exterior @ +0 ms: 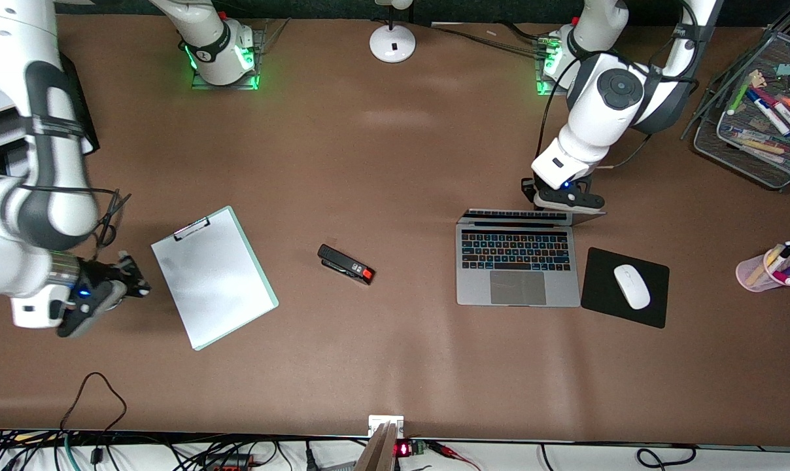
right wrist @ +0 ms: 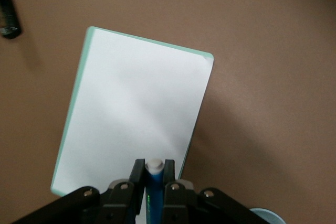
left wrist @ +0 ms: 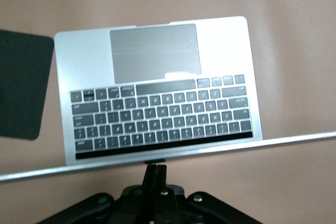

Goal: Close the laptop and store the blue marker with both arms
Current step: 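Carry the marker to the pen cup while the left gripper reaches the laptop lid, then drop the marker into the cup while the left gripper pushes the lid down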

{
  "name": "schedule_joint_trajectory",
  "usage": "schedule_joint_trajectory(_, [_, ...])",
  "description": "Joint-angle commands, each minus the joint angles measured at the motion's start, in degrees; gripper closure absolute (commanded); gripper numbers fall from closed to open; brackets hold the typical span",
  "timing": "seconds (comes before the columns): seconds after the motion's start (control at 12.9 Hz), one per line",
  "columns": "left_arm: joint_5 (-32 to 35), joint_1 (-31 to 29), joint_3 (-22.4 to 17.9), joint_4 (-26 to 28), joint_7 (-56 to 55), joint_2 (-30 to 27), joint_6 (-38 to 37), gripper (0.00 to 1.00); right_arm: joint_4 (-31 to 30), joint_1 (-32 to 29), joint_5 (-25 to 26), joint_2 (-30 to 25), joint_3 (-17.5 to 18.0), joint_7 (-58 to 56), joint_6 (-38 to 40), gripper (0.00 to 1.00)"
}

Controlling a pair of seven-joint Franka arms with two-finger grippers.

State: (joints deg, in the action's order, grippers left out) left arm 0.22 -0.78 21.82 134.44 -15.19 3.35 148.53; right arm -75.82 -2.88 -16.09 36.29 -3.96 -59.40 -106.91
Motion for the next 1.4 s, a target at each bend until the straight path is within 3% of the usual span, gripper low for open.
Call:
schedule_joint_trajectory(0.0, [4.1,-0.4,0.0,-2.0,0.8,4.7,4.6,1.00,4.6,-4.3,-5.4,-1.0,0.6,-10.4,7.2,1.00])
schedule_joint_trajectory(0.54, [8.5,-0.9,-1.3,-16.0,0.7,18.7,5.4,1.00,5.2,-15.1,-23.7,1.2,0.6,-43.8,7.9,1.00])
schedule_joint_trajectory(1.09, [14.4,-0.4,-2.8,-27.0,0.6,29.9,5.5,1.00,3.9,-21.0,-34.7,6.0,0.7,-59.2,9.5,1.00])
schedule_joint_trajectory(1.32, [16.0,-0.2,-2.9,-31.0,0.5,34.9,5.5,1.00,3.9,-22.0,-35.5,8.9,0.6,-60.0,10.8,1.00])
